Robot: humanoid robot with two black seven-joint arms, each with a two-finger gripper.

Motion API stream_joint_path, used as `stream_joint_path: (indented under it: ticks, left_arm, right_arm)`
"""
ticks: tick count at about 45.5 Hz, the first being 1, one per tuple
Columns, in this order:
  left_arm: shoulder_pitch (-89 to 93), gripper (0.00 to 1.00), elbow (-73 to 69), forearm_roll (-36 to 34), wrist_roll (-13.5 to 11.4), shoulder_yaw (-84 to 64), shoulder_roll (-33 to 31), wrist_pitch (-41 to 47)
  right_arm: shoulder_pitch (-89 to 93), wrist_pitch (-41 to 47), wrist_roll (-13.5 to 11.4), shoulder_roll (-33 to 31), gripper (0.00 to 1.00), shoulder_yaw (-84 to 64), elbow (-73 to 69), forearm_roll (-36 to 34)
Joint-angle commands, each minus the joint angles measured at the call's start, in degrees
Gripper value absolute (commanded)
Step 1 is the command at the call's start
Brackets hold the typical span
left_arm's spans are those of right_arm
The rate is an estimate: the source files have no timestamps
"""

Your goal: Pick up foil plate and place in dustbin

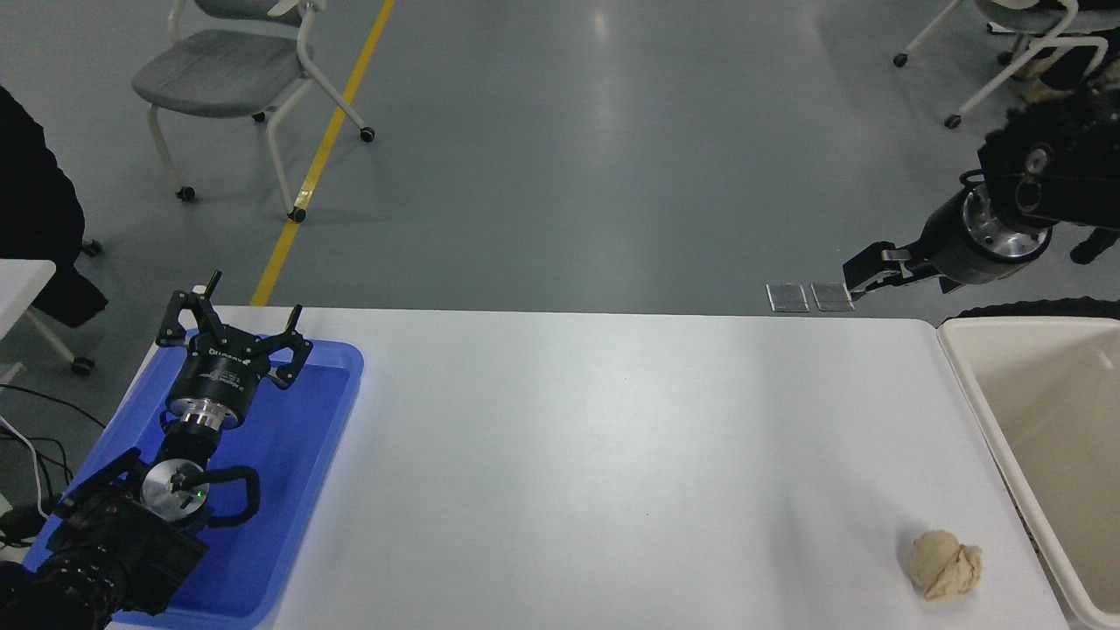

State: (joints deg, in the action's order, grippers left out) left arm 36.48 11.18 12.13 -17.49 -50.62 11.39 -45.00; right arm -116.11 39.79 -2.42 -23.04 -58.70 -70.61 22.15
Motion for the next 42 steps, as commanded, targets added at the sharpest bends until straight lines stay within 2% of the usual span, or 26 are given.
stream_joint_path:
  ticks: [1,14,42]
  left_arm:
    - [-0.09,1.0,-0.02,0.0,0.0,0.0,0.03,0.0]
    - [-0.09,1.0,-0.02,0.0,0.0,0.0,0.03,0.0]
    - [-0.09,1.0,-0.02,0.0,0.0,0.0,0.03,0.0]
  right_arm:
    - [-9.57,5.21,-1.45,4.15,1.0,-2.99,-10.15,-11.43]
    - [-19.59,5.21,-1.45,4.32,1.0,-6.16,-17.62,-17.4]
    - [-20.91,5.21,-1.45,1.77,1.0,-8.01,-18.42,-16.97]
